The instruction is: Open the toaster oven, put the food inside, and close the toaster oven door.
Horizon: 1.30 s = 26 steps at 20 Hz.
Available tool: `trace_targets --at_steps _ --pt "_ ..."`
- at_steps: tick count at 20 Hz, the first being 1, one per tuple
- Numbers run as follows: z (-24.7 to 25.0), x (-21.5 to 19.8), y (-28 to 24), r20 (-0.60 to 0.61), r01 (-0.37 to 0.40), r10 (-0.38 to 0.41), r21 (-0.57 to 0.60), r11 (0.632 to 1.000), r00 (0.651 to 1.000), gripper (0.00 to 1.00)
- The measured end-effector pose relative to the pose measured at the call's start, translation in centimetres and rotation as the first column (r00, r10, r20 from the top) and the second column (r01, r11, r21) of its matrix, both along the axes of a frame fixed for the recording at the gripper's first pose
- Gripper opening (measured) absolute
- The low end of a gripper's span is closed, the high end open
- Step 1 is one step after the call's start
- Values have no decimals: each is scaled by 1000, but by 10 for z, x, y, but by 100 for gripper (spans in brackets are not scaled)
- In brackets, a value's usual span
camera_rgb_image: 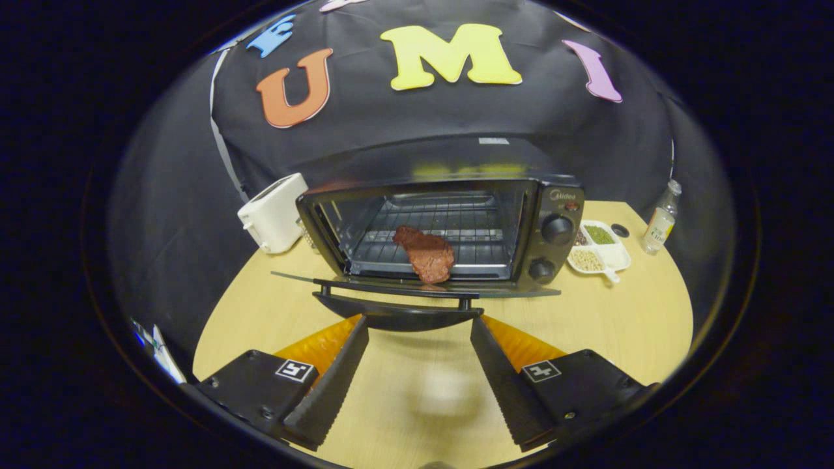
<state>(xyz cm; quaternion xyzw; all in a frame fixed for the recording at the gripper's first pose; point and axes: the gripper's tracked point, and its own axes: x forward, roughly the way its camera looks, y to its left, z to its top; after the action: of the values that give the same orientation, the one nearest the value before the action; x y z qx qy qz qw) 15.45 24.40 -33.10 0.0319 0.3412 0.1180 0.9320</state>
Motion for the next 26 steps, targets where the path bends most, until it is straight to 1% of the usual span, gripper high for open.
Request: trace_targets --at_steps 3,7,10,16,19,22,24,26 --pt "12 14 6 27 12 -13 10 1000 1000 100" --pt "30 44 7 76 23 -21 -28 999 997 100" --pt "39 52 7 100 22 -19 -36 999 995 100" --pt "42 43 -7 94 47 -45 -12 999 995 99" --pt "58 31 -25 126 65 -62 -22 998 990 99" --pt "92 12 -53 194 87 -77 -43 995 978 99" --pt "129 -4 -77 268 109 -90 -57 992 959 99" --pt "174 -26 -103 346 136 -108 -55 989 932 99"
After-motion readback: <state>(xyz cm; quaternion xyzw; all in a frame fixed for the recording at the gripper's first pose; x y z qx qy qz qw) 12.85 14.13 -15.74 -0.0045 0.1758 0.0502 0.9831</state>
